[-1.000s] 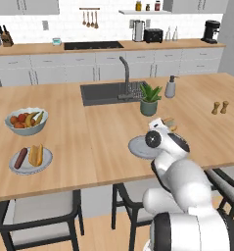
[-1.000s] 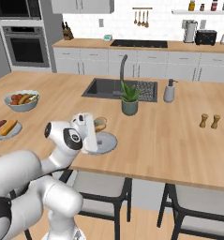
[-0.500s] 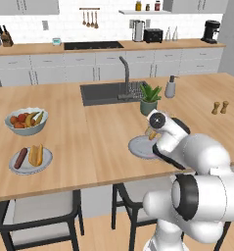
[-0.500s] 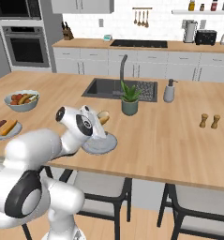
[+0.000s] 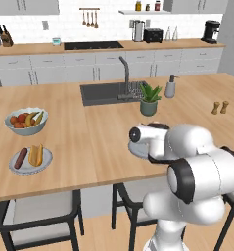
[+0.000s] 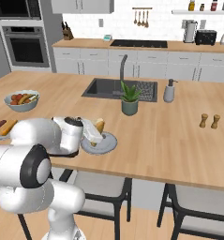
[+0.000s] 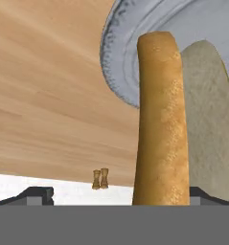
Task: Place one bun and one sausage from the bowl on each plate.
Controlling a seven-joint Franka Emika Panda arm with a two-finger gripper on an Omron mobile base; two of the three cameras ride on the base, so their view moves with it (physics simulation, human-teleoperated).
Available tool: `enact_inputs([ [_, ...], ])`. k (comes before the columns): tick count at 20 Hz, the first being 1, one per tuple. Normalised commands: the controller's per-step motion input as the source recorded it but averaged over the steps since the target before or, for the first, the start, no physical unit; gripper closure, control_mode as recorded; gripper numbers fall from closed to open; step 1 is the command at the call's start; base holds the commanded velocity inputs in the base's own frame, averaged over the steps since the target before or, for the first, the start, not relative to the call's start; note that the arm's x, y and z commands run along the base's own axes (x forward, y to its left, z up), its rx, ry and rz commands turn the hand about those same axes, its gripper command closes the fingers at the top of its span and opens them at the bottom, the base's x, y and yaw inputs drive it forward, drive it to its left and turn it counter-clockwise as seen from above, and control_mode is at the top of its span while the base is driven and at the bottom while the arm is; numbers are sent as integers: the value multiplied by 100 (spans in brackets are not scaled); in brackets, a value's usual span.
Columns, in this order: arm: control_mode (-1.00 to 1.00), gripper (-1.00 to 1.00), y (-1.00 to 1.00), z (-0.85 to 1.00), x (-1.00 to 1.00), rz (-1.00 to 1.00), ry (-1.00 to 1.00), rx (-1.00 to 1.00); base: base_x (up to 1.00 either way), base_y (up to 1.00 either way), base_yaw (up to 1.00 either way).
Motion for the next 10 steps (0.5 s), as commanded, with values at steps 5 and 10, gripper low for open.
enact_inputs([
  [5, -100, -100, -16, -58, 3, 19, 3, 0, 0, 0, 0],
  [10, -100, -100, 0, -78, 0, 20, 9, 2, 0, 0, 0],
])
